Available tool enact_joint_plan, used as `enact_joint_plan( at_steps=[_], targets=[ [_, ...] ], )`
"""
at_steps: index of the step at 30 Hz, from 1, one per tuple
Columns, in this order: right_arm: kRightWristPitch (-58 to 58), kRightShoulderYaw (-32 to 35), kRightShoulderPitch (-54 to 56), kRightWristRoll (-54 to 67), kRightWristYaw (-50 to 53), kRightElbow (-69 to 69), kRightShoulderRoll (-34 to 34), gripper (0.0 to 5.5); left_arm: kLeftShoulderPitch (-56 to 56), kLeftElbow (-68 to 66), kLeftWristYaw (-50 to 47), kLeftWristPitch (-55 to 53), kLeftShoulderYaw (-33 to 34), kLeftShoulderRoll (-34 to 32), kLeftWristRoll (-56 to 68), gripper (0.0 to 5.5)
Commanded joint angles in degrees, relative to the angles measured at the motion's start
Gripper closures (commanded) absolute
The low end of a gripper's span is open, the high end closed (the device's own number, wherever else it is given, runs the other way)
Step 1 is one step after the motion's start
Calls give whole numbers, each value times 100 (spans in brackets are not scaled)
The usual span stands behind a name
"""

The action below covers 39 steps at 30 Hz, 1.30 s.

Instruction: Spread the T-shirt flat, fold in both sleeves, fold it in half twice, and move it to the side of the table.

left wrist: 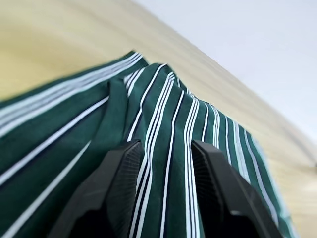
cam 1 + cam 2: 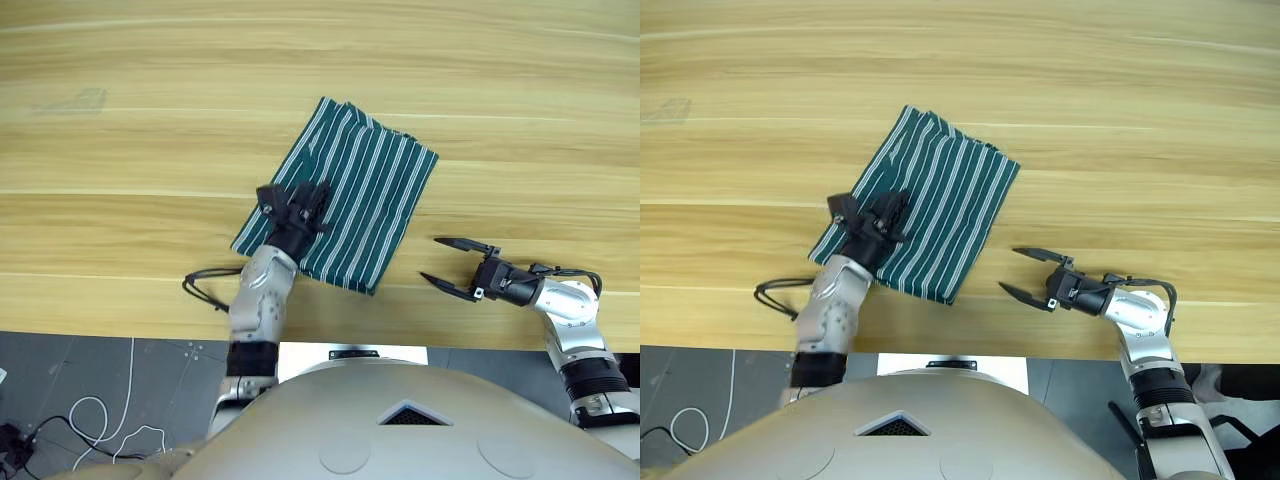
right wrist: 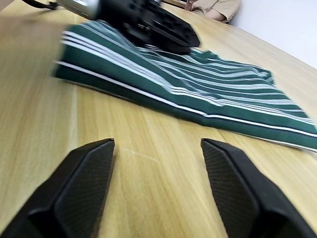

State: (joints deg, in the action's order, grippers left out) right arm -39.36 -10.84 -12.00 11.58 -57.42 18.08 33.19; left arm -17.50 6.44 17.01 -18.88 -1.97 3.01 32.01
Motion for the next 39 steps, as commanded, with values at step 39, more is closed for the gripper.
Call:
enact_joint_plan(
  at_steps=[39],
  targets=[
    [1825, -6, 927, -422, 1196, -1010, -948, 226, 1329, -538, 1244, 1457, 1696, -443, 1559, 365]
  ],
)
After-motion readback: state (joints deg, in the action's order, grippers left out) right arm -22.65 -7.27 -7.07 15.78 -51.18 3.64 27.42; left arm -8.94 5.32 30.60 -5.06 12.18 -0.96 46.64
